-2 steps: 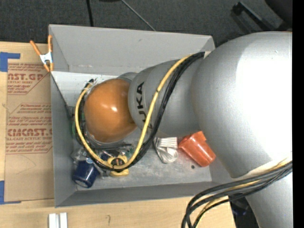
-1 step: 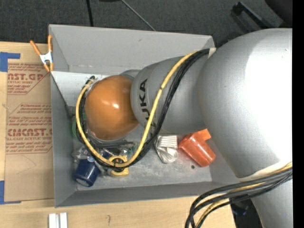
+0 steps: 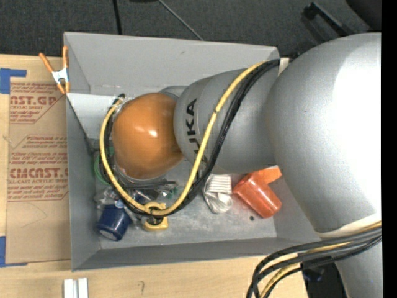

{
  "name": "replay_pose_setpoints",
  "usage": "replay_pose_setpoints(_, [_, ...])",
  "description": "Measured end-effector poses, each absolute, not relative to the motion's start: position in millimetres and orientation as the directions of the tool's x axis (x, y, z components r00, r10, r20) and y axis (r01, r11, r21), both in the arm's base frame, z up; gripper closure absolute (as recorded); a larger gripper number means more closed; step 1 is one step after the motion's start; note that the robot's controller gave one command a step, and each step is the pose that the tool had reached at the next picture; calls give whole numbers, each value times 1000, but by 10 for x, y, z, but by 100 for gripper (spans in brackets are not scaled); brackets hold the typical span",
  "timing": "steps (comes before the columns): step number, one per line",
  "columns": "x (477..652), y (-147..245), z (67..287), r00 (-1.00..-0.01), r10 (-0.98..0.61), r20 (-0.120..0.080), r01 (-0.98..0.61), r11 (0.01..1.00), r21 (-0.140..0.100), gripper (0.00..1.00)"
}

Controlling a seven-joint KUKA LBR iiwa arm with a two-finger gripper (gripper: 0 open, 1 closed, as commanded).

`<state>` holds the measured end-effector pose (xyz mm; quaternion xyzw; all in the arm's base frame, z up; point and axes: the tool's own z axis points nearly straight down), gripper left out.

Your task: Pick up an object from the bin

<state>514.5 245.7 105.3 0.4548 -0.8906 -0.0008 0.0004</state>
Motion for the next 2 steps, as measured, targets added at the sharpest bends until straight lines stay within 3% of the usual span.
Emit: replay_pose_setpoints(2, [5146,2462,1347,-587,-810,-2,-810,587,0,100])
